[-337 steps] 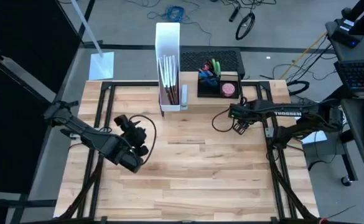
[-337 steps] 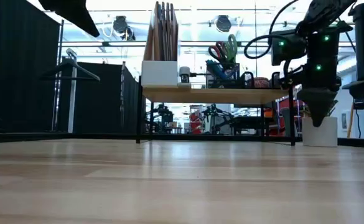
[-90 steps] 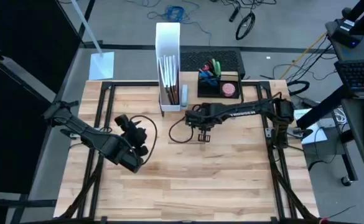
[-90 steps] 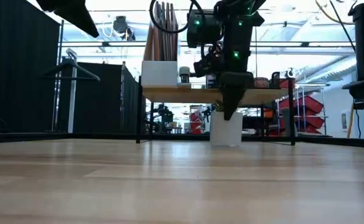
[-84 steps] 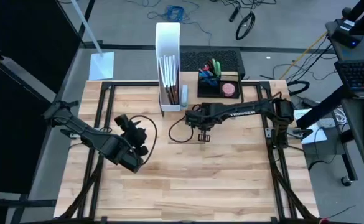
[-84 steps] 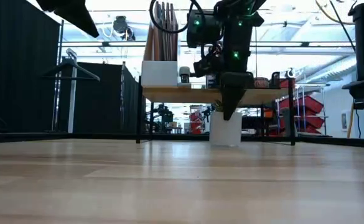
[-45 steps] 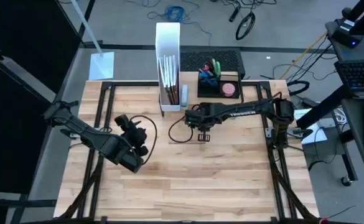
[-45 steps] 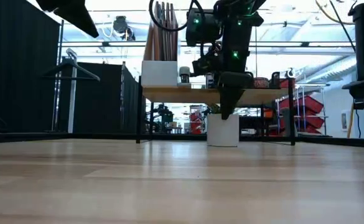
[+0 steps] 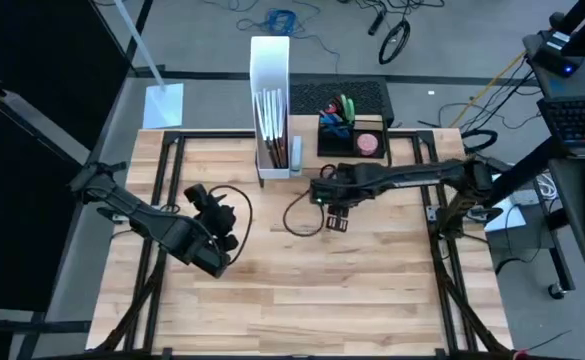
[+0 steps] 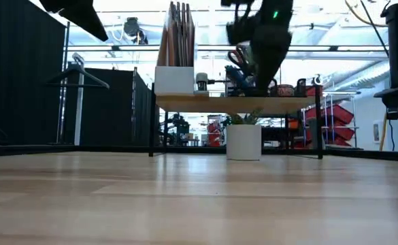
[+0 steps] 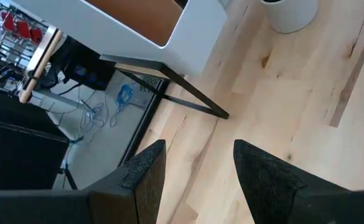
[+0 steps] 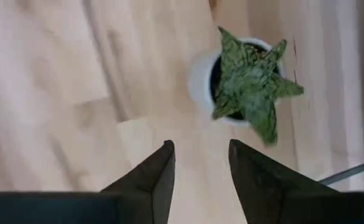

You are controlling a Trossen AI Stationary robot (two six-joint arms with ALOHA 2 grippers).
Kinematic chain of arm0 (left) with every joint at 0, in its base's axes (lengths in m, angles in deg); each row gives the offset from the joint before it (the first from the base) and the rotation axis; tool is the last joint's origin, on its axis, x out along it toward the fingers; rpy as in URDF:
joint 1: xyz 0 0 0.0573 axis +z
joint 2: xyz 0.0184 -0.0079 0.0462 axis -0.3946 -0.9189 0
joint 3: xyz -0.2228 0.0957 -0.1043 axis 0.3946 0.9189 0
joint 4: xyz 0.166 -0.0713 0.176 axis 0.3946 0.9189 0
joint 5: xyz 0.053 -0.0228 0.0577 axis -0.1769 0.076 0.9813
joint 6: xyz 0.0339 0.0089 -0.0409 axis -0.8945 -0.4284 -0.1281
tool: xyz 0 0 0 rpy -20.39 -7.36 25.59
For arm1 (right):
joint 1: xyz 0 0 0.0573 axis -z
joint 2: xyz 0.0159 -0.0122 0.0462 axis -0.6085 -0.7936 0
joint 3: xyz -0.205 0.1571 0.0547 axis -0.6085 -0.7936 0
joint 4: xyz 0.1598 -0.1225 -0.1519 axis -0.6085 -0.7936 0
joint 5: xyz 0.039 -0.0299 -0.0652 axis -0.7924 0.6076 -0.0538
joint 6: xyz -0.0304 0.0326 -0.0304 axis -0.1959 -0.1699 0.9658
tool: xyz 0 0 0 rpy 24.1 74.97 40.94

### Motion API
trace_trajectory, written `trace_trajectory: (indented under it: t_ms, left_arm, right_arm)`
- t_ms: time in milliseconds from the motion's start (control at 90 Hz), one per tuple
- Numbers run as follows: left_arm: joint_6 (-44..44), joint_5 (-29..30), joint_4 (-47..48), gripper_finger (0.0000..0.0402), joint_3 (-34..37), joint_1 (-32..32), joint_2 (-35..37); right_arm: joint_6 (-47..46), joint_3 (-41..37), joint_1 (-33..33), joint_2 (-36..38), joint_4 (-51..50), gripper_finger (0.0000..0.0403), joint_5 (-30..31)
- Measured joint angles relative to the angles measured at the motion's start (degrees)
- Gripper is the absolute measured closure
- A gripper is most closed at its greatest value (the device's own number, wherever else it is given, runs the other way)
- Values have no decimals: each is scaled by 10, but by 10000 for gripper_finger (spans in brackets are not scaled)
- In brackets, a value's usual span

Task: Stock shelves
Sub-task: Put the white potted plant under the shelf

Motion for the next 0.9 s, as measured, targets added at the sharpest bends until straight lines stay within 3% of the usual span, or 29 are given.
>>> trace_trajectory:
  t_ms: [111,256,489,589,711,900]
  left_arm:
    - [0,0,0,226,0,0,0]
    - [0,-2,0,226,0,0,0]
    - [3,-13,-11,226,0,0,0]
    - [3,-14,-14,226,0,0,0]
    - [3,-12,-15,226,0,0,0]
    - [0,-11,-15,226,0,0,0]
  right_arm:
    - [-90,-20,-45,27,-9,275,17]
    - [-247,-113,-116,40,84,279,117]
    - [-419,-354,-158,35,510,291,257]
    - [-447,-421,-150,17,627,326,300]
    - [-417,-438,-141,-13,693,390,319]
    - [-392,-435,-119,-59,735,401,333]
